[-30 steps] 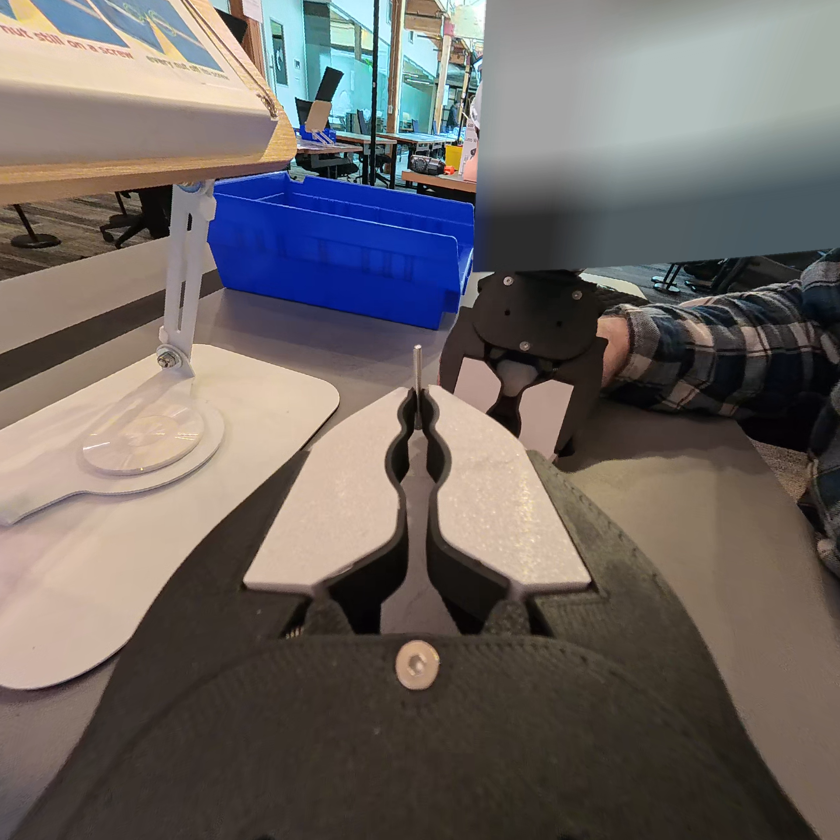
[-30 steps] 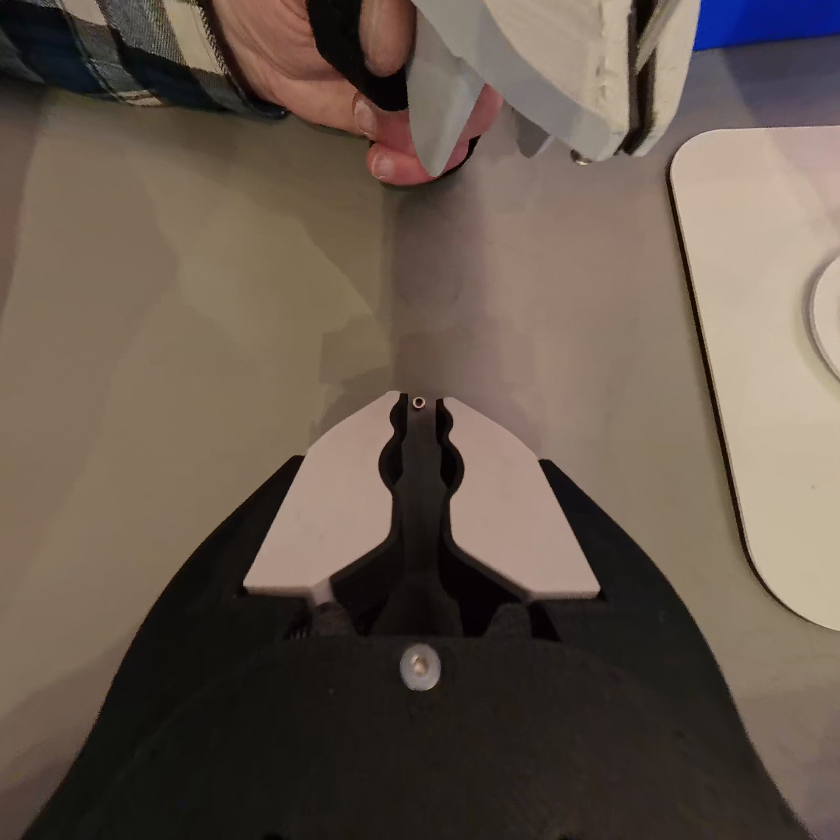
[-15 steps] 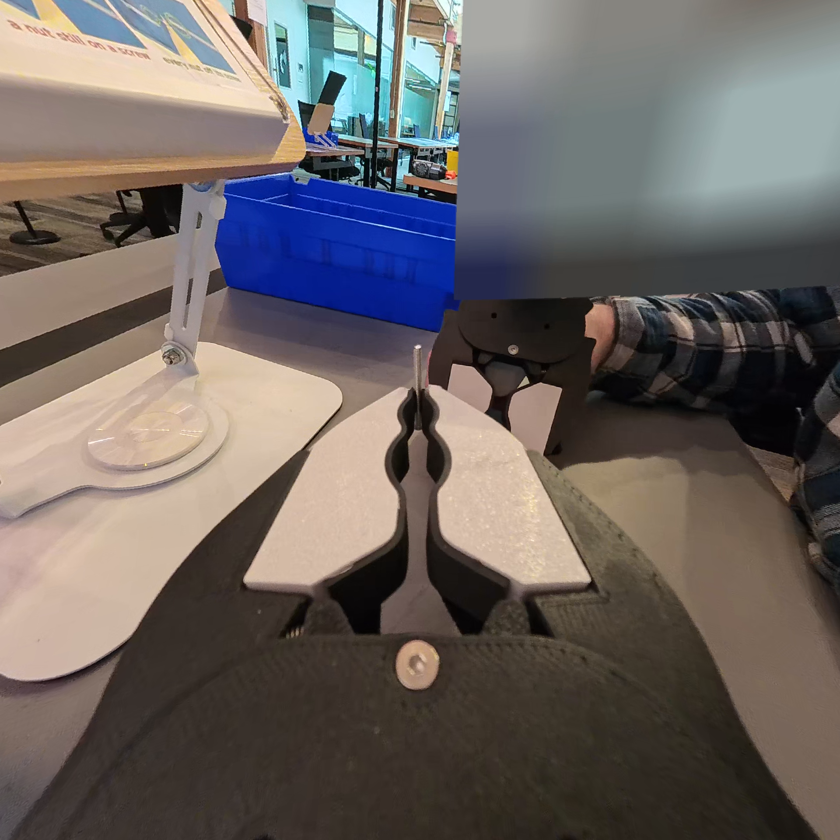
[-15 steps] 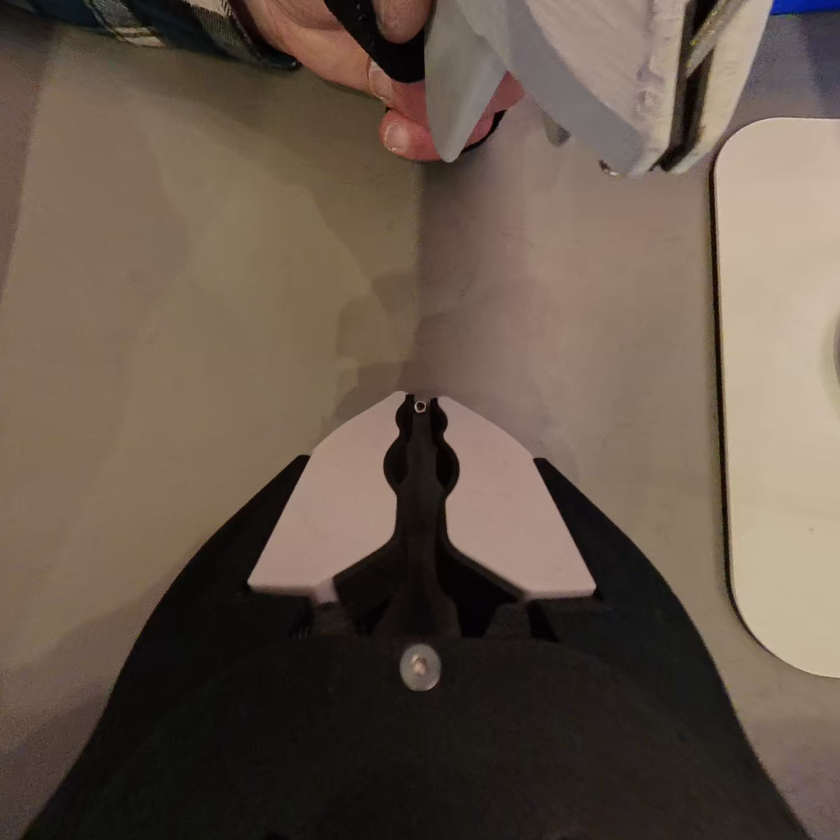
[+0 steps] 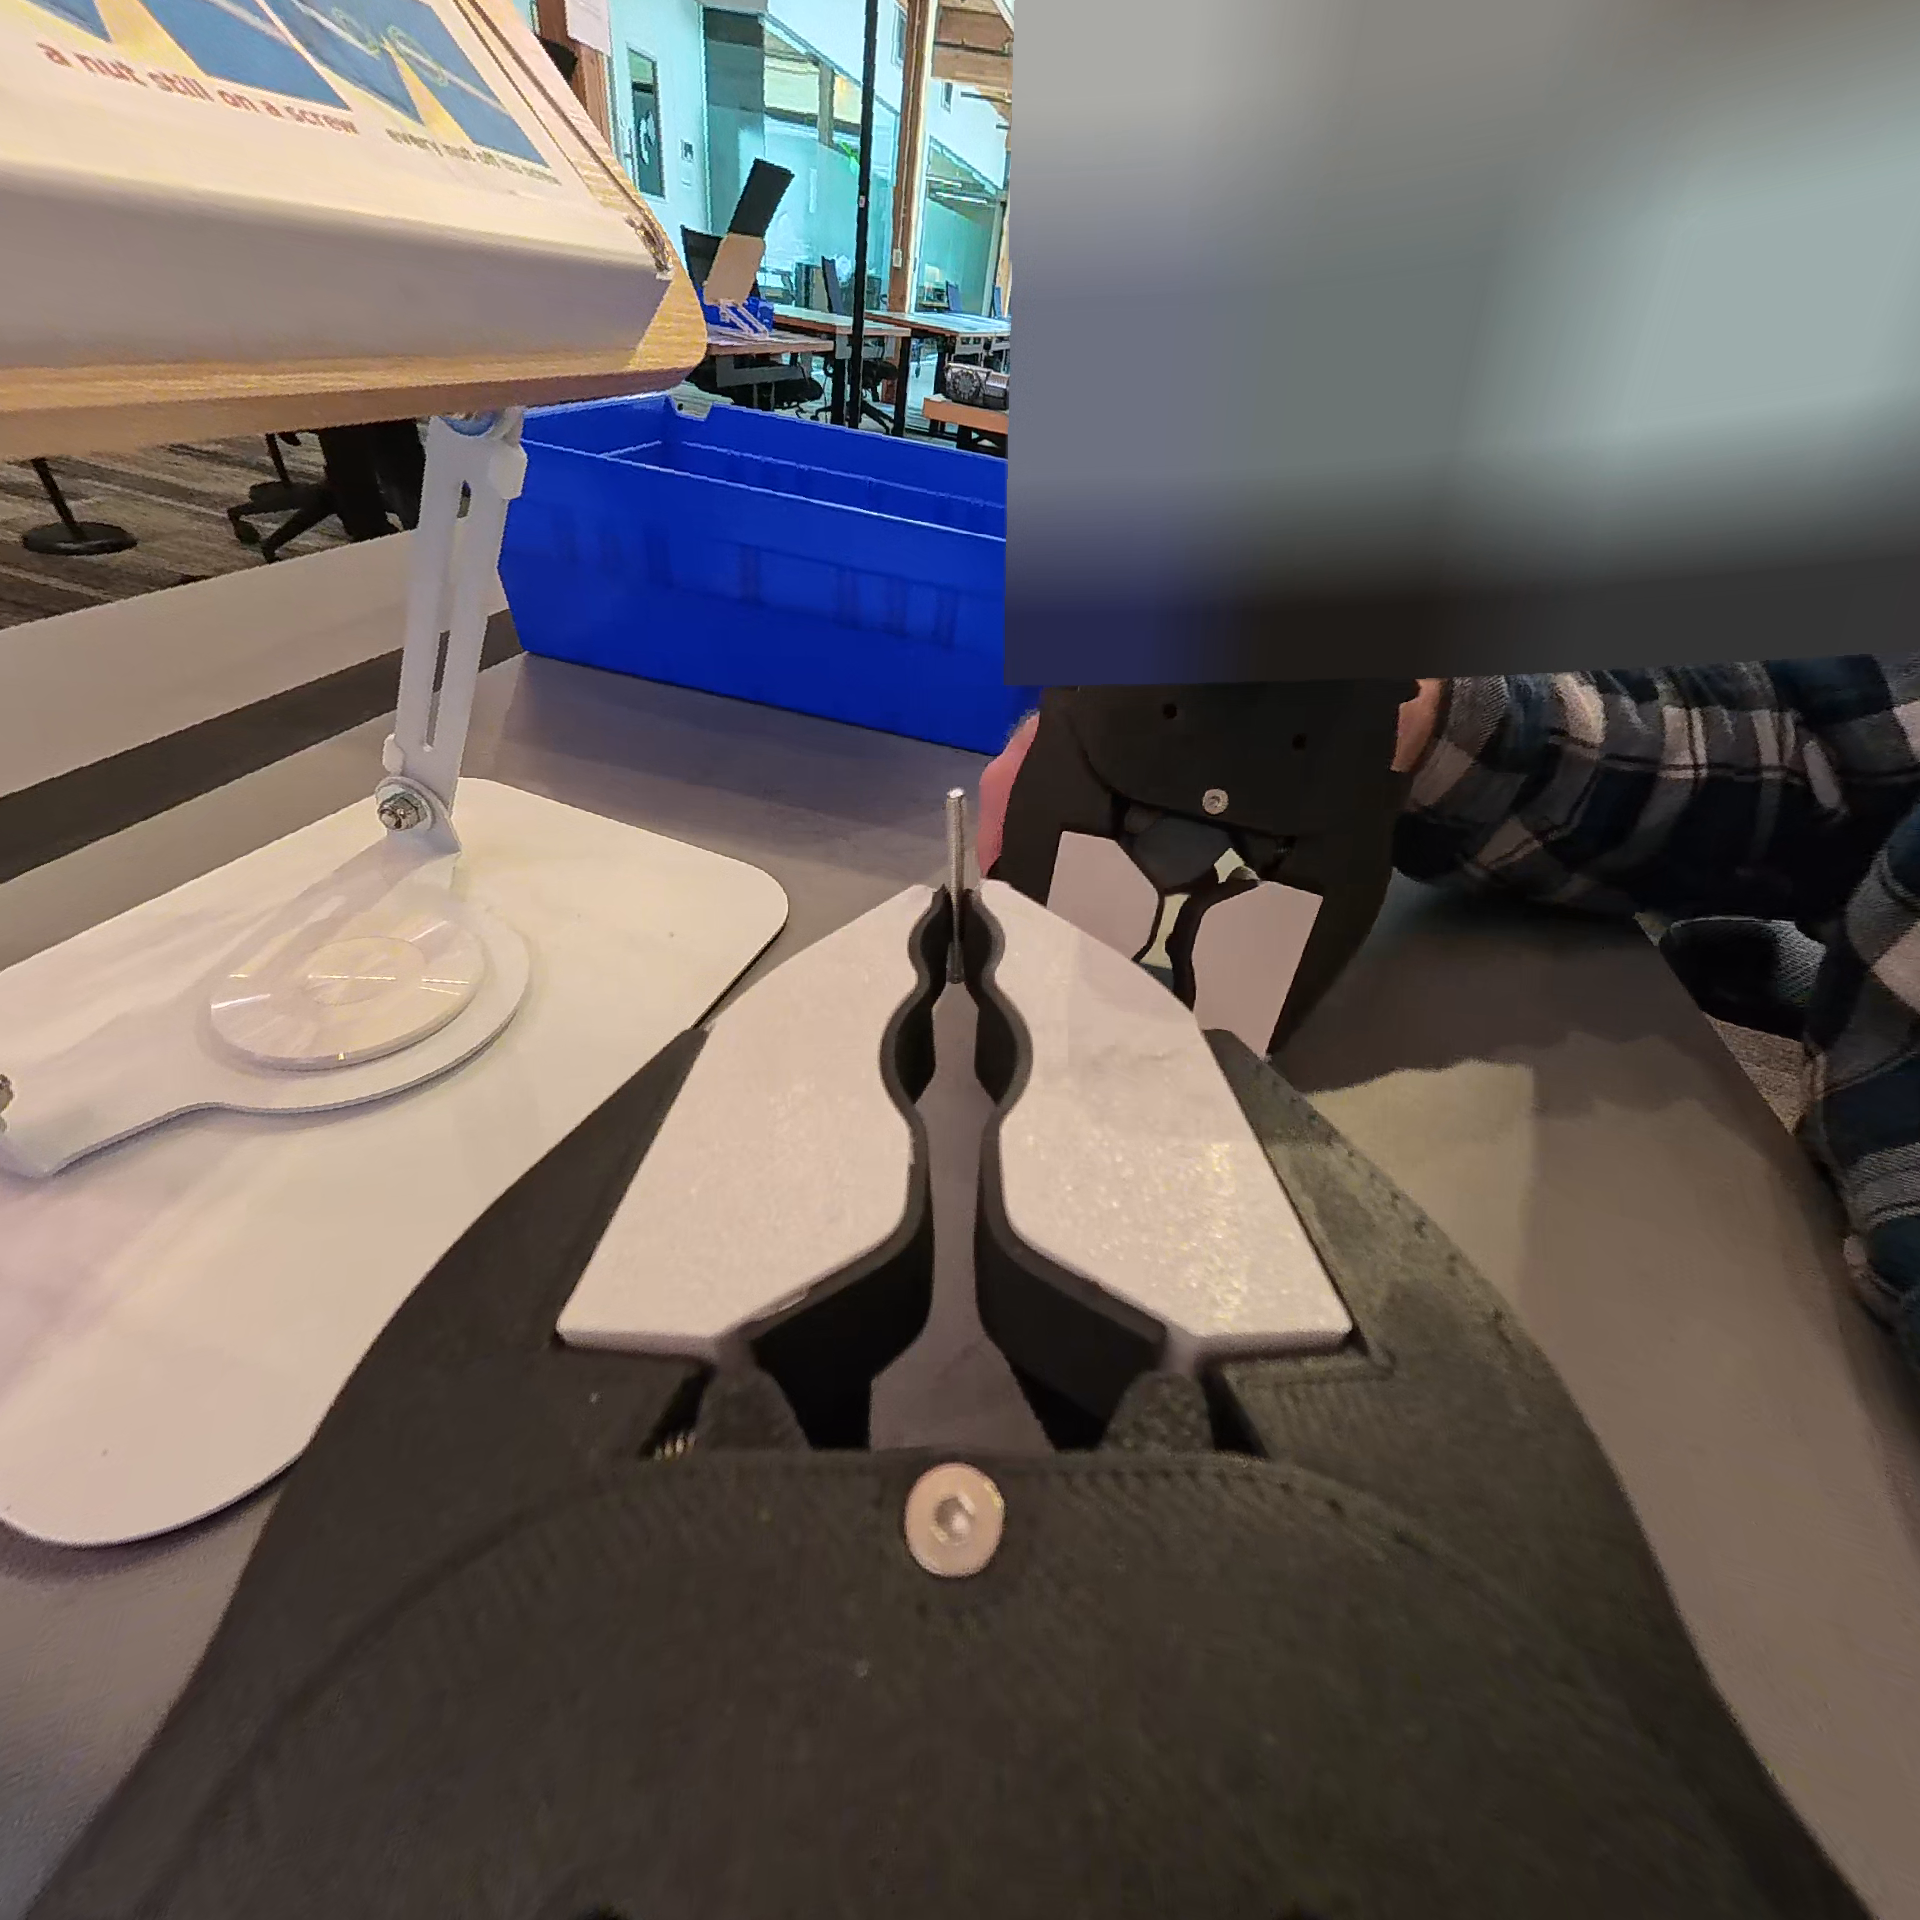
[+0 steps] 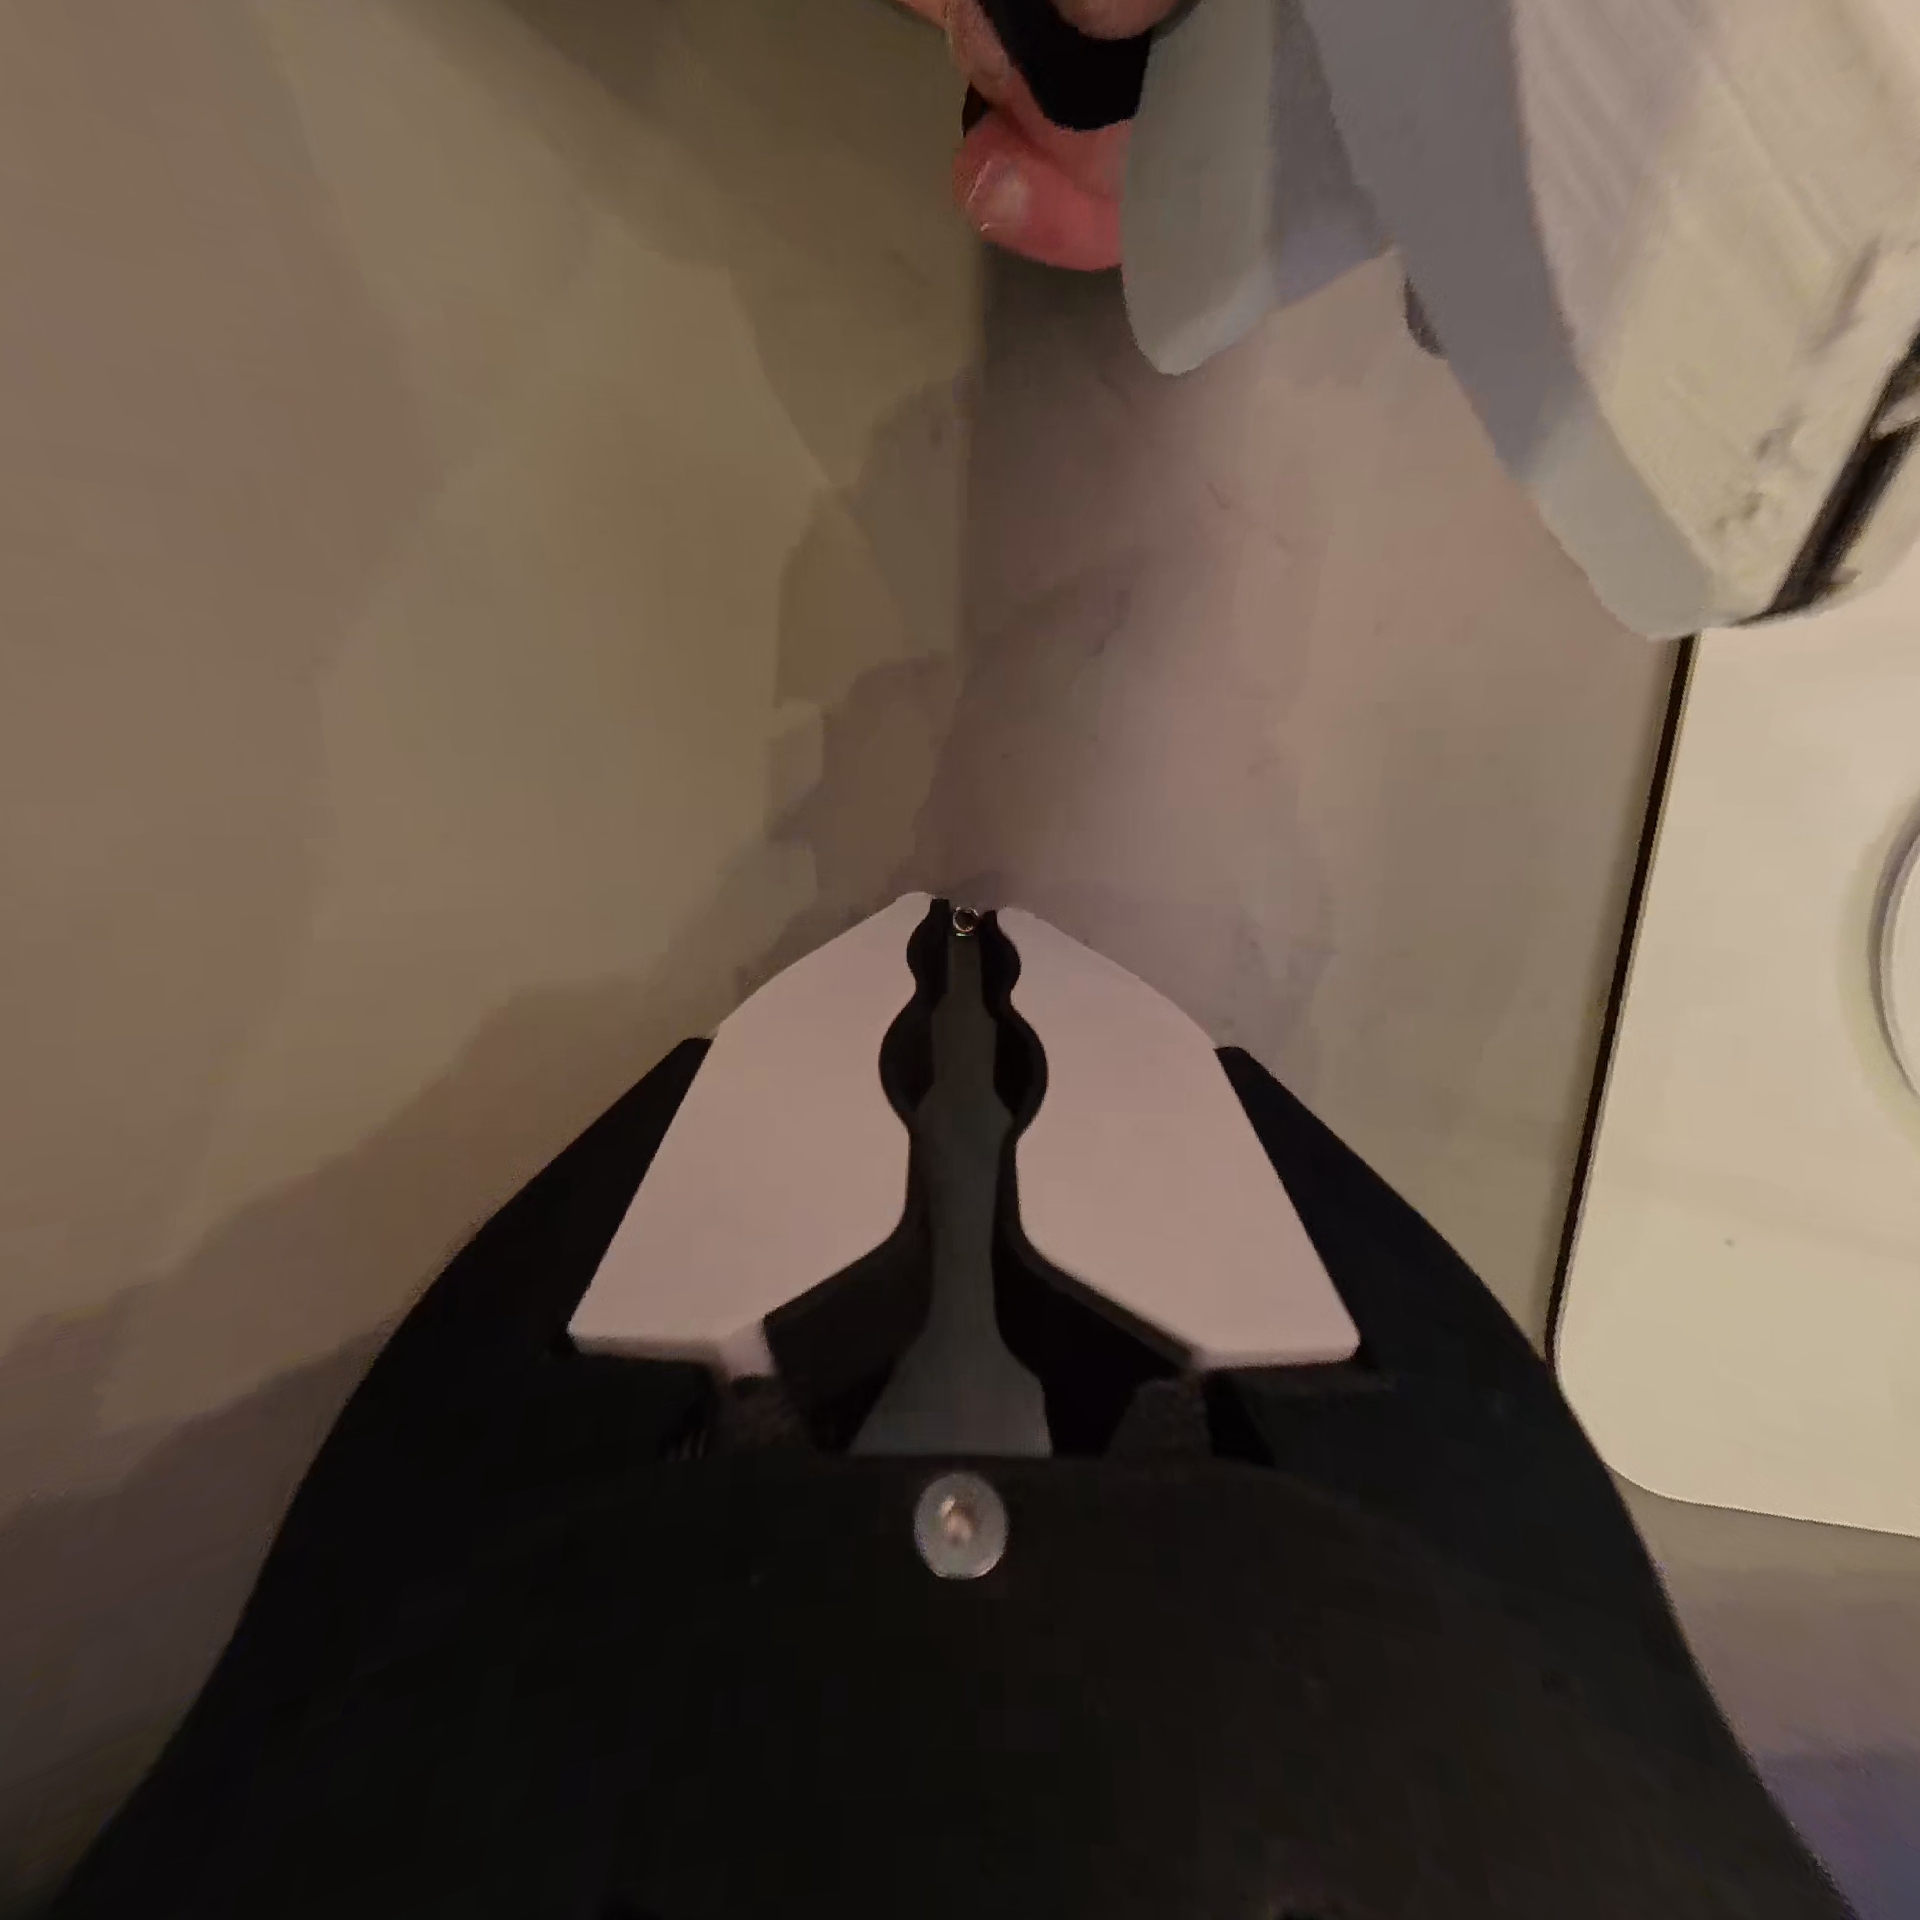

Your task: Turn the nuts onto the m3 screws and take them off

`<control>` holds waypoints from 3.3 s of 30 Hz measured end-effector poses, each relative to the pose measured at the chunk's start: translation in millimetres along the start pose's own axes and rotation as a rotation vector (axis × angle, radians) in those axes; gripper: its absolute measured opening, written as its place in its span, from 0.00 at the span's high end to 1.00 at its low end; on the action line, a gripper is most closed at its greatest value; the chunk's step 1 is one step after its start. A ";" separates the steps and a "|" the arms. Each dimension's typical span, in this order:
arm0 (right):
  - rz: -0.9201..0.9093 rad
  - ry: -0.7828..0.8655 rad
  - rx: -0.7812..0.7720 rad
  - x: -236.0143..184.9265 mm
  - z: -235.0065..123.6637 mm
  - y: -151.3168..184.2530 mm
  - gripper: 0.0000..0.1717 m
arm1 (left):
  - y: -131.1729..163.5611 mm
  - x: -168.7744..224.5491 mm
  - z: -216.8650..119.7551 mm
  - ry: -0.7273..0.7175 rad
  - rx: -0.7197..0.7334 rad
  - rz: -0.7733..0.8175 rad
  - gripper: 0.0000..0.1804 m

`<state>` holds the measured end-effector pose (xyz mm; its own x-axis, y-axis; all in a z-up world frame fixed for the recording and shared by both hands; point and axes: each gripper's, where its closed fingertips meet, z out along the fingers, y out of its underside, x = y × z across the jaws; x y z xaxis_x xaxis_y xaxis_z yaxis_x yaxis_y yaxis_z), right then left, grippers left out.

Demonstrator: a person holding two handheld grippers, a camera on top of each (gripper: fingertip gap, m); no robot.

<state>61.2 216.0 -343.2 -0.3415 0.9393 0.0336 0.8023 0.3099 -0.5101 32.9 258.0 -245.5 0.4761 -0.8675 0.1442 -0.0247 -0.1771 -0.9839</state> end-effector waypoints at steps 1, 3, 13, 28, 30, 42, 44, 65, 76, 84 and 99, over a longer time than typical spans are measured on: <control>-0.004 0.001 -0.003 0.0 0.1 -0.1 0.96 | -0.1 -0.3 -0.3 0.000 0.001 -0.001 0.99; -0.013 0.005 -0.006 0.1 0.2 -0.3 0.96 | -0.1 -0.9 -0.7 -0.002 0.000 0.000 0.99; 0.017 0.019 0.051 1.6 0.1 -2.5 0.97 | -0.5 -2.7 -1.1 -0.010 0.002 0.003 0.99; -0.011 0.071 0.278 28.5 -93.6 -52.3 1.00 | 2.5 8.5 7.9 0.007 -0.029 0.043 0.99; -0.013 0.068 0.249 29.8 -91.5 -49.8 1.00 | 3.6 8.4 8.1 0.005 -0.039 0.049 0.99; 0.270 0.217 0.259 37.0 -140.1 48.0 0.94 | 3.5 7.3 8.9 0.017 -0.032 0.012 0.99; 0.304 0.262 0.157 34.2 -142.2 77.2 0.91 | 3.1 6.8 10.1 0.018 -0.028 -0.004 0.99; 0.427 0.288 -0.014 16.4 -108.7 175.7 0.92 | 2.2 17.8 44.1 0.065 -0.040 -0.032 0.99; 0.447 0.285 0.053 16.6 -113.0 167.4 0.96 | 1.6 19.4 43.0 0.078 -0.033 -0.034 0.99; 0.455 0.306 0.014 21.4 -108.0 174.5 1.00 | 1.5 19.6 42.8 0.080 -0.032 -0.035 0.99; 0.460 0.264 0.040 15.5 -106.6 172.6 1.00 | 1.7 19.4 42.9 0.081 -0.034 -0.037 0.99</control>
<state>246.6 299.7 -339.1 0.1803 0.9836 0.0110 0.8193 -0.1440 -0.5549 79.9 260.8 -248.9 0.4046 -0.8945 0.1902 -0.0386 -0.2245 -0.9737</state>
